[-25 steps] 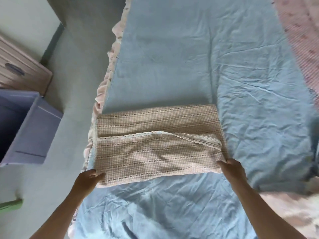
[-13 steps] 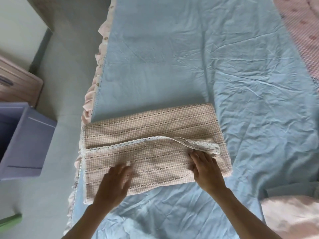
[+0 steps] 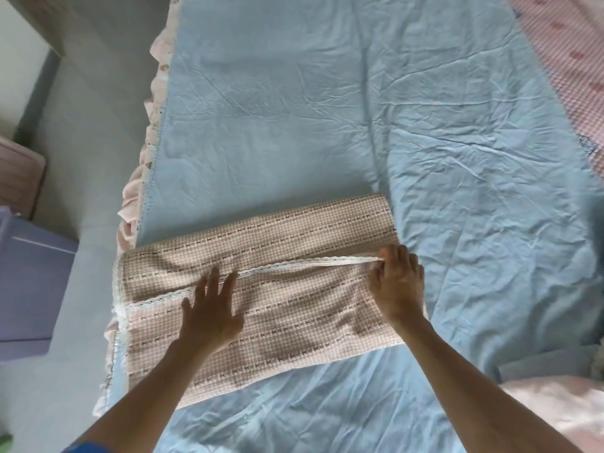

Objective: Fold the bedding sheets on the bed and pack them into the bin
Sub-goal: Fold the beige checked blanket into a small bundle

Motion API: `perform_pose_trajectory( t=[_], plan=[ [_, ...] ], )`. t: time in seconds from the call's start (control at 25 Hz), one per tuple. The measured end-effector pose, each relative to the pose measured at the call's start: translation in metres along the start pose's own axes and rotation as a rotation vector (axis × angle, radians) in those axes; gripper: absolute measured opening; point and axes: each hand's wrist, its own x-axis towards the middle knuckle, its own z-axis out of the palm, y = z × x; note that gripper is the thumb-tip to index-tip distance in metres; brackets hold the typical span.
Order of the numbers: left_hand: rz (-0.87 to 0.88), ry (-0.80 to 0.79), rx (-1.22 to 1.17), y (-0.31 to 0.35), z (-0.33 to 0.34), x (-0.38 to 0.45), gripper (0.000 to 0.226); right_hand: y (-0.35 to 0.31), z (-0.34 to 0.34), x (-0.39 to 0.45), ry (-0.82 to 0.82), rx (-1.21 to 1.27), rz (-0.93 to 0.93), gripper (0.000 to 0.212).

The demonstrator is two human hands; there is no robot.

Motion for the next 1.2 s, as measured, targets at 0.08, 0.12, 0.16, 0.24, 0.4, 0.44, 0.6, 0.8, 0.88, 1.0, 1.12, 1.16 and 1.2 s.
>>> perform_pose_trajectory(
  t=[0.08,0.12,0.16,0.24,0.4,0.44,0.6,0.8,0.88,1.0,1.12,1.16,1.2],
  plan=[
    [-0.003,0.123,-0.051,0.020,-0.002,0.003,0.073,0.012,-0.010,-0.001,-0.056,0.087,0.222,0.016],
    [0.034,0.185,-0.074,0.028,-0.004,0.006,0.068,0.022,-0.015,0.001,-0.113,0.169,0.333,0.016],
    [0.085,0.243,-0.087,0.036,-0.005,0.010,0.063,0.030,-0.020,0.005,-0.181,0.241,0.407,0.014],
    [0.178,0.319,-0.107,0.049,-0.007,0.022,0.056,0.043,-0.028,0.014,-0.278,0.315,0.415,0.008],
    [0.218,0.303,-0.143,0.071,-0.014,0.037,0.036,0.041,-0.050,0.036,-0.284,0.739,0.455,0.007],
    [0.209,0.309,-0.168,0.071,-0.016,0.040,0.028,0.038,-0.056,0.044,-0.298,0.825,0.480,0.008],
    [0.202,0.242,-0.298,0.060,-0.024,0.051,0.024,0.035,-0.068,0.079,-0.449,1.016,0.481,0.018],
    [0.202,0.214,-0.526,0.052,-0.037,0.044,0.016,0.019,-0.068,0.101,-0.587,1.022,0.555,0.008],
    [0.247,0.180,-0.592,0.045,-0.046,0.038,0.013,0.011,-0.062,0.114,-0.566,0.983,0.634,0.011],
    [0.175,-0.089,-0.386,0.020,-0.054,0.034,0.025,0.001,-0.061,0.129,-0.632,0.715,0.487,0.010],
    [-0.004,-0.232,0.203,-0.014,-0.056,0.035,0.065,0.003,-0.059,0.138,-0.677,0.420,0.421,0.012],
    [-0.049,-0.190,0.293,-0.029,-0.058,0.034,0.064,0.001,-0.054,0.142,-0.677,0.272,0.384,0.015],
    [-0.103,-0.141,0.303,-0.042,-0.061,0.031,0.059,0.001,-0.046,0.144,-0.597,0.120,0.353,0.017]
  ],
)
